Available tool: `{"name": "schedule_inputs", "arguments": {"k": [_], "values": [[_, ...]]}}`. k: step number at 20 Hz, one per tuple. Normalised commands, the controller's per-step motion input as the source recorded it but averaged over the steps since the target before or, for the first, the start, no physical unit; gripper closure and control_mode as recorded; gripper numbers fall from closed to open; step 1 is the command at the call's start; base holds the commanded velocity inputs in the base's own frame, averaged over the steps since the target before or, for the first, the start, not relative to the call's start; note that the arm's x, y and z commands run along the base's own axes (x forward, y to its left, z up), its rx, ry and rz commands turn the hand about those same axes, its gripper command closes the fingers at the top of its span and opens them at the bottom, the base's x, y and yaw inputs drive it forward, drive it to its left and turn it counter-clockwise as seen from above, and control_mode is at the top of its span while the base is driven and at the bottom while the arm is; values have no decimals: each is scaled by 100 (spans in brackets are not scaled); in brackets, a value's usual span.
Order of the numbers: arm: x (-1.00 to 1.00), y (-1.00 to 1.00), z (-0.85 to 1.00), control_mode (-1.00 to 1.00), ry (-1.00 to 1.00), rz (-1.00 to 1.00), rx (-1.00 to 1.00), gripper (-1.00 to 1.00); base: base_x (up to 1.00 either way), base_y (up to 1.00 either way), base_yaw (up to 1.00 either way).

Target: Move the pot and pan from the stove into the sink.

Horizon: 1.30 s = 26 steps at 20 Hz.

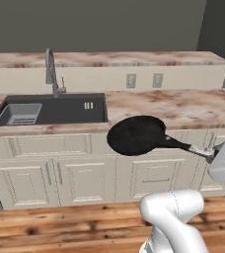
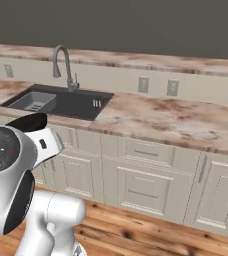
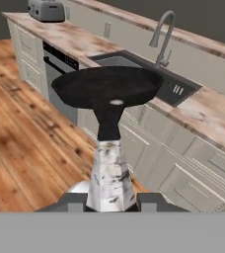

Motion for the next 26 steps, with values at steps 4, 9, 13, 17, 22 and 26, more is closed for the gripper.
{"name": "schedule_inputs", "arguments": {"k": [4,9,13,17,22,26], "values": [[0,0,0,100,0,0,0,100,0,87,-3],[0,0,0,100,0,0,0,100,-1,67,-2],[0,0,0,100,0,0,0,100,-3,23,2],[0,0,0,100,0,0,0,100,0,0,-3],[0,0,0,100,0,0,0,100,12,0,-39],[0,0,0,100,0,0,0,100,7,0,-40]]}}
